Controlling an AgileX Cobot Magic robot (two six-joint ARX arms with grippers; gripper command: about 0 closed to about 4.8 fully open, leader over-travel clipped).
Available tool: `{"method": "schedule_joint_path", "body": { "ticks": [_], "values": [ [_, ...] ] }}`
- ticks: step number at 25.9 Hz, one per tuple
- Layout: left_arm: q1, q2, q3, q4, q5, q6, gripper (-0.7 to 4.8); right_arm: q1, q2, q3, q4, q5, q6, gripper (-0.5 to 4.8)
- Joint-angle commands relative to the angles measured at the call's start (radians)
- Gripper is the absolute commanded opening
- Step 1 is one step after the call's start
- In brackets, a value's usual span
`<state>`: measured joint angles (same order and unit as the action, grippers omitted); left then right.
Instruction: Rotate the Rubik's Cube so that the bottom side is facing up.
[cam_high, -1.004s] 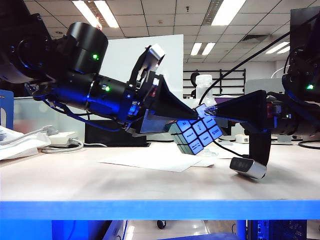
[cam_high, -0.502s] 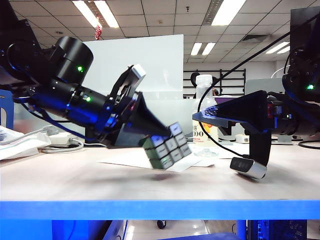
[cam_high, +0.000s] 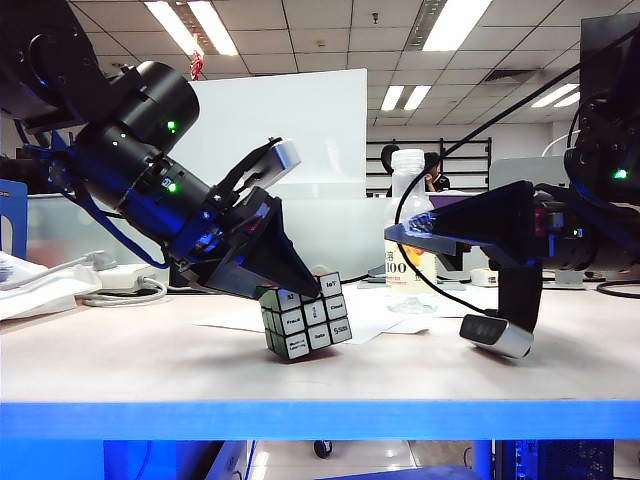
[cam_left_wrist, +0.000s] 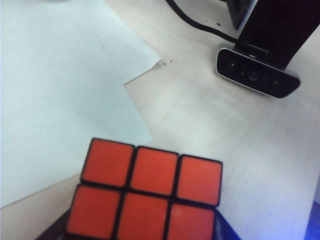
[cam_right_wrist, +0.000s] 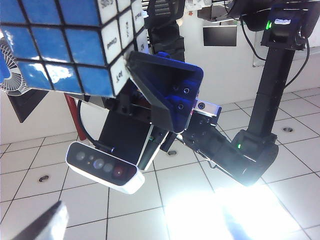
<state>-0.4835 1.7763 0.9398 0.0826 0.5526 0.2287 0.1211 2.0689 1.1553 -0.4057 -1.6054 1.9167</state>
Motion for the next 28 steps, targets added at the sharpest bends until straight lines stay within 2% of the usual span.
{"method": "schedule_joint_path", "body": {
  "ticks": [1, 15, 20, 26, 28],
  "values": [
    [0.001, 0.002, 0.000, -0.053, -0.018, 0.002, 2.69, -0.002, 0.026, -0.016, -0.035, 0.058, 0.020, 3.78],
    [0.000, 0.013, 0.000, -0.179, -0.064, 0.034, 2.78, -0.002, 0.026, -0.016, -0.035, 0.058, 0.020, 3.78],
    [0.000, 0.013, -0.001, -0.285, -0.134, 0.061, 2.84, -0.002, 0.026, -0.016, -0.035, 0.058, 0.020, 3.78],
    [0.000, 0.013, 0.000, -0.269, -0.137, 0.060, 4.79, -0.002, 0.026, -0.016, -0.034, 0.057, 0.020, 3.78],
    [0.000, 0.013, 0.000, -0.244, -0.138, 0.048, 4.79, -0.002, 0.026, -0.016, -0.032, 0.057, 0.020, 3.78]
  ]
}}
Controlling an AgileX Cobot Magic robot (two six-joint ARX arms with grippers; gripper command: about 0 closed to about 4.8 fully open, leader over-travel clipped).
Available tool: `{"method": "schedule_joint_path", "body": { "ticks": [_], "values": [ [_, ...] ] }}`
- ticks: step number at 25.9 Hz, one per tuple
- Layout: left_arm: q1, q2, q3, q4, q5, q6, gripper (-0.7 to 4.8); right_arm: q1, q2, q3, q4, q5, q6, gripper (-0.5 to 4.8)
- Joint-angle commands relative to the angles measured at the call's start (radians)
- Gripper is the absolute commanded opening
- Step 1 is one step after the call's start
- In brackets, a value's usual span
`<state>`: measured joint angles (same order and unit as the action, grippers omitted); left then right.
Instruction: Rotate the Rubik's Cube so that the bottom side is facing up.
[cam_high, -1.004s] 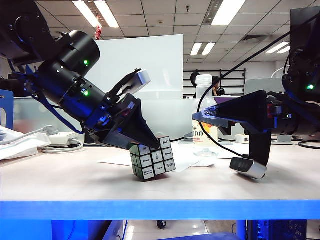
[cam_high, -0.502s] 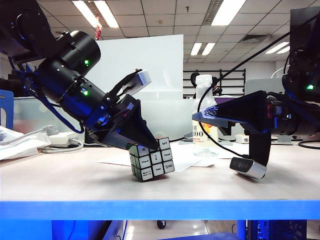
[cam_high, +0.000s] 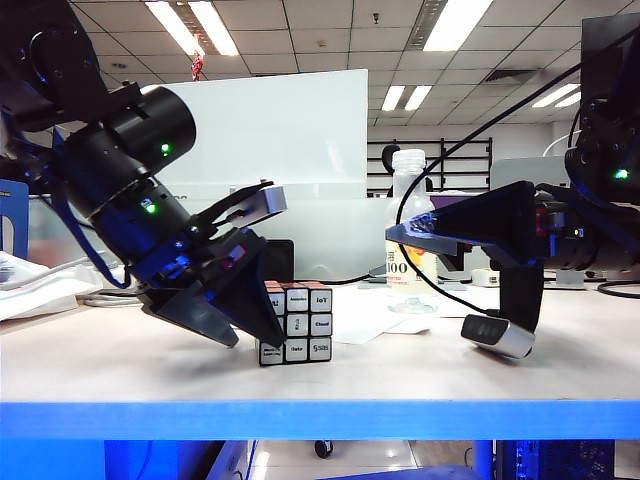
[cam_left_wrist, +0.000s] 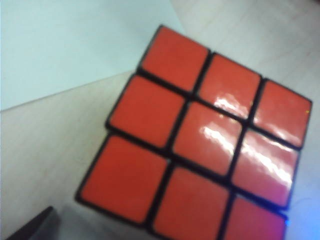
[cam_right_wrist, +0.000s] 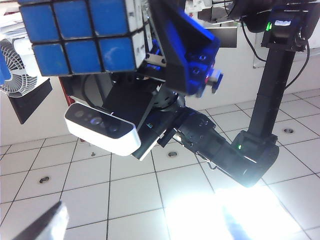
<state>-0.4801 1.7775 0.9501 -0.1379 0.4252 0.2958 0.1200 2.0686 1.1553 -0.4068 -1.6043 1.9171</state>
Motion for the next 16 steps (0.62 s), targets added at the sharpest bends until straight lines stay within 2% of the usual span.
{"method": "schedule_joint_path", "body": {
  "ticks": [1, 6, 11, 14, 16],
  "values": [
    [-0.003, 0.011, -0.011, -0.009, -0.010, -0.020, 4.79, -0.001, 0.026, -0.016, -0.032, 0.056, 0.019, 3.78],
    [-0.003, 0.011, -0.011, 0.074, -0.016, -0.076, 4.79, -0.001, 0.026, -0.016, -0.031, 0.056, 0.019, 3.78],
    [-0.003, 0.010, -0.009, 0.103, 0.013, -0.115, 4.79, -0.001, 0.026, -0.016, -0.032, 0.057, 0.019, 3.77],
    [-0.004, -0.014, -0.003, 0.084, 0.068, -0.140, 4.79, -0.001, 0.026, -0.016, -0.034, 0.058, 0.019, 3.77],
    [-0.004, -0.048, -0.003, 0.034, 0.068, -0.137, 4.79, -0.001, 0.026, -0.016, -0.034, 0.058, 0.019, 3.77]
  ]
}}
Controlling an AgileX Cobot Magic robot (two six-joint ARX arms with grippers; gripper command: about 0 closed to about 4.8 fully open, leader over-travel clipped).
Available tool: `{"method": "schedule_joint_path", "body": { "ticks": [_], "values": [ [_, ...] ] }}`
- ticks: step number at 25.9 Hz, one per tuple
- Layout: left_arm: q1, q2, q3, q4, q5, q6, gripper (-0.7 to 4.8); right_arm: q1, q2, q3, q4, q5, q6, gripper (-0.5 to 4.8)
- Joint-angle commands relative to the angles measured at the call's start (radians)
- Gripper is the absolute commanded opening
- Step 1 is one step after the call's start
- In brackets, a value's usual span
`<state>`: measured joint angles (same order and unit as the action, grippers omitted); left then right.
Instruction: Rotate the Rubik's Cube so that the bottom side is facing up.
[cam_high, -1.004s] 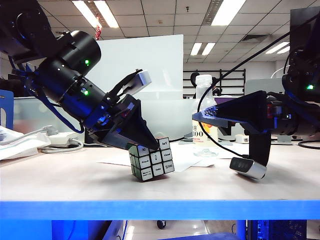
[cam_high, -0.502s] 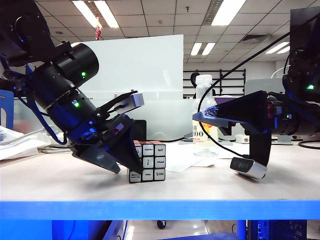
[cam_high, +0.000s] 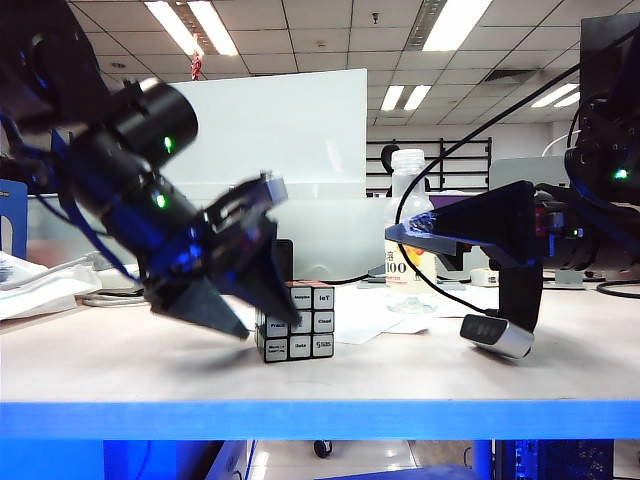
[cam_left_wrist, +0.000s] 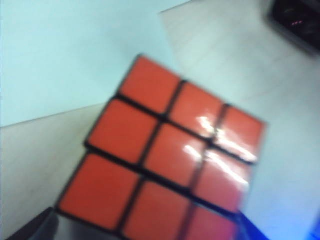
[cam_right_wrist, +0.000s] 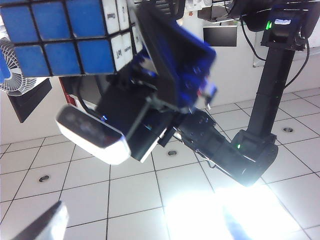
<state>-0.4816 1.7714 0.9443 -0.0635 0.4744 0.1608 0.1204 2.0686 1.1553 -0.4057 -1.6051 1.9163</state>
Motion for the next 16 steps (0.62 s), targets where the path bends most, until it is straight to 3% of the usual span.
{"method": "schedule_joint_path", "body": {
  "ticks": [1, 6, 9, 10, 11, 12, 16],
  "values": [
    [-0.002, -0.062, 0.003, -0.080, 0.015, 0.002, 4.79, -0.001, 0.026, -0.016, -0.035, 0.058, 0.020, 3.77],
    [-0.002, -0.127, 0.003, -0.270, -0.013, -0.006, 4.79, -0.001, 0.026, -0.016, -0.035, 0.058, 0.020, 3.77],
    [-0.002, -0.154, 0.003, -0.270, 0.065, -0.025, 4.79, -0.001, 0.026, -0.016, -0.035, 0.057, 0.020, 3.77],
    [-0.002, -0.172, 0.003, -0.262, 0.108, -0.019, 4.07, -0.001, 0.026, -0.016, -0.032, 0.056, 0.019, 3.77],
    [-0.002, -0.192, 0.003, -0.251, 0.124, -0.021, 2.79, -0.001, 0.026, -0.016, -0.031, 0.054, 0.015, 3.77],
    [-0.002, -0.218, 0.003, -0.233, 0.134, -0.021, 1.88, -0.001, 0.026, -0.016, -0.032, 0.050, 0.012, 3.78],
    [-0.002, -0.353, 0.003, -0.151, 0.074, -0.045, 0.06, -0.001, 0.024, -0.016, -0.031, 0.015, 0.012, 3.74]
  ]
}}
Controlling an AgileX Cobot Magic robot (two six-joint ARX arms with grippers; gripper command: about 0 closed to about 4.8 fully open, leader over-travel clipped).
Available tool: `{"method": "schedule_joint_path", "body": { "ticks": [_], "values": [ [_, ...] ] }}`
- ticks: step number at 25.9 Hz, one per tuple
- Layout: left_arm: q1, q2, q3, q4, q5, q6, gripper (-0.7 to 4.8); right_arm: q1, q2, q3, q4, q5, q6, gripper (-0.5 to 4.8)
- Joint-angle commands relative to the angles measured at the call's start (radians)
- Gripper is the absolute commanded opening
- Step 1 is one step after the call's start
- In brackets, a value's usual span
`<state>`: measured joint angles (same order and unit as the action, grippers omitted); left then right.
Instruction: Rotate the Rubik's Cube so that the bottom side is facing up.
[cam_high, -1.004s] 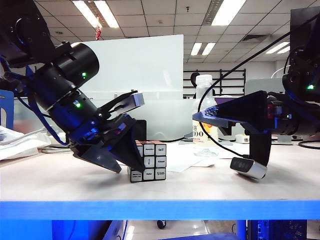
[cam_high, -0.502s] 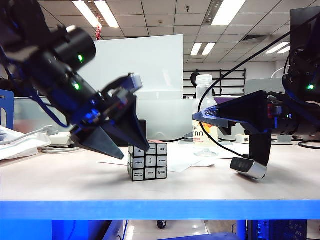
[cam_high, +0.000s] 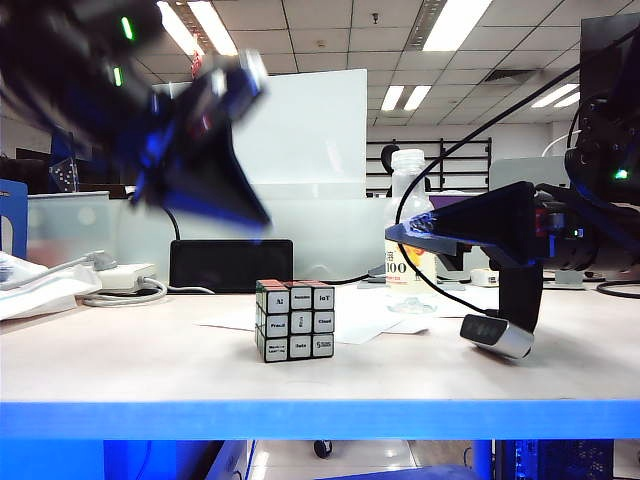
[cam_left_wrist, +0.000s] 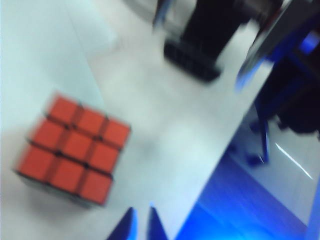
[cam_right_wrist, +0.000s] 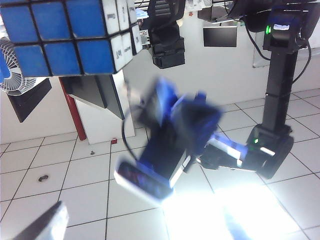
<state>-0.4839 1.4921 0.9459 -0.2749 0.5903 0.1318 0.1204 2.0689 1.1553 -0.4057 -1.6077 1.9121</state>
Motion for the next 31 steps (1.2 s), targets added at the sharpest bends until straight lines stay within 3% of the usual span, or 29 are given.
{"method": "schedule_joint_path", "body": {
  "ticks": [1, 3, 6, 12, 15, 21, 26, 31],
  "values": [
    [0.000, -0.115, 0.001, 0.077, -0.084, -0.017, -0.06, -0.001, 0.019, -0.016, -0.032, 0.018, 0.005, 3.48],
    [0.000, -0.190, 0.001, 0.088, -0.160, -0.016, -0.06, -0.001, 0.011, -0.015, -0.031, 0.018, -0.003, 2.68],
    [0.000, -0.278, 0.001, 0.084, -0.274, -0.032, -0.06, -0.001, -0.007, -0.015, -0.027, 0.018, -0.003, 1.98],
    [0.000, -0.321, 0.001, 0.053, -0.326, -0.101, -0.06, -0.003, -0.051, -0.014, 0.073, 0.019, -0.003, 0.10],
    [0.001, -0.329, 0.001, 0.068, -0.338, -0.140, -0.06, -0.010, -0.063, -0.014, 0.177, 0.019, -0.003, 0.03],
    [0.001, -0.426, 0.000, 0.131, -0.531, -0.177, -0.06, -0.037, -0.143, 0.040, 0.237, 0.022, -0.003, 0.03],
    [0.001, -0.532, -0.004, 0.062, -0.661, -0.211, -0.06, -0.045, -0.240, 0.108, 0.246, 0.022, -0.003, 0.03],
    [0.002, -0.612, -0.021, 0.018, -0.669, -0.228, -0.06, -0.045, -0.351, 0.122, 0.253, 0.023, -0.002, 0.03]
  ]
}}
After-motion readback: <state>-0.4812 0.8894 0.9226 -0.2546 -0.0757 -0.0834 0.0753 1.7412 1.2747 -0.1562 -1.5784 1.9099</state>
